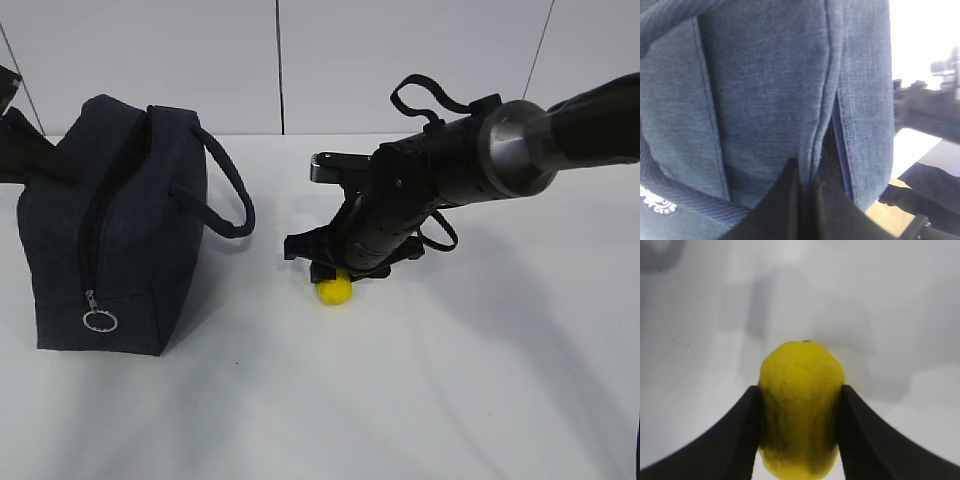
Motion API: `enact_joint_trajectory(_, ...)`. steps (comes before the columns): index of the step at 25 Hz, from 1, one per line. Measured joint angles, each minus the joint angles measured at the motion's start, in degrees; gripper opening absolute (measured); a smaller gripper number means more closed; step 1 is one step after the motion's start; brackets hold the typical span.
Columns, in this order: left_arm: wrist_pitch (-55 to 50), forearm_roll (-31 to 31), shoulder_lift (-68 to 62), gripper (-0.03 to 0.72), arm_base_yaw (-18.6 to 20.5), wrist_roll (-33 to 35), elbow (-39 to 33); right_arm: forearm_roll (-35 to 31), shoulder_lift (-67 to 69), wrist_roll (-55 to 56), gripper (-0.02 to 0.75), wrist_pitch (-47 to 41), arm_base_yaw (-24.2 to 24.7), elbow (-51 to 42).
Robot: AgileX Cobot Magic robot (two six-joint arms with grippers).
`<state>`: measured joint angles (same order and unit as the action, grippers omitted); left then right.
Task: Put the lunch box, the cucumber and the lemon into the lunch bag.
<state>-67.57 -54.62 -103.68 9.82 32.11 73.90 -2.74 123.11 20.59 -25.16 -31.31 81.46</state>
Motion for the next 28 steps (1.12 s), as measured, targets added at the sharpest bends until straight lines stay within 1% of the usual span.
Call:
enact_joint_trajectory(3,0.0,0.0,0.0,-0.001,0.0,0.32,0.0,0.25,0.0,0.07,0.343,-1.08,0.0,0.68)
enact_joint_trajectory(6,0.0,0.11,0.0,-0.001,0.0,0.46,0.0,0.73,-0.12,-0.53,0.342,-6.04,0.0,2.77)
enact_joint_trajectory(13,1.17,1.96,0.0,-0.001,0.0,0.6,0.0,0.81,-2.96,-3.3,0.337,-17.06,0.0,11.37)
enact_joint_trajectory(15,1.44,2.32,0.0,-0.001,0.0,0.6,0.0,-0.63,-3.68,-5.63,0.337,-19.4,0.0,14.56)
enact_joint_trajectory(17,1.7,2.32,0.0,-0.001,0.0,0.6,0.0,-3.85,-4.47,-9.24,0.337,-21.4,0.0,17.8)
enact_joint_trajectory(19,1.69,2.09,0.0,-0.001,0.0,0.6,0.0,-8.82,-4.78,-13.91,0.337,-22.63,0.0,21.39)
enact_joint_trajectory(21,1.57,1.06,0.0,-0.001,0.0,0.6,0.0,-15.67,-4.88,-19.0,0.337,-22.64,0.0,24.01)
enact_joint_trajectory(23,1.07,-0.98,0.0,-0.001,0.0,0.6,0.0,-22.13,-4.92,-24.13,0.336,-22.64,0.0,25.74)
enact_joint_trajectory(25,0.26,-4.51,0.0,-0.001,0.0,1.6,0.0,-27.99,-4.92,-28.71,0.336,-22.64,0.0,26.49)
enact_joint_trajectory(28,0.04,-9.4,0.0,-0.001,0.0,2.92,0.0,-32.79,-4.92,-31.68,0.336,-21.82,0.0,26.62)
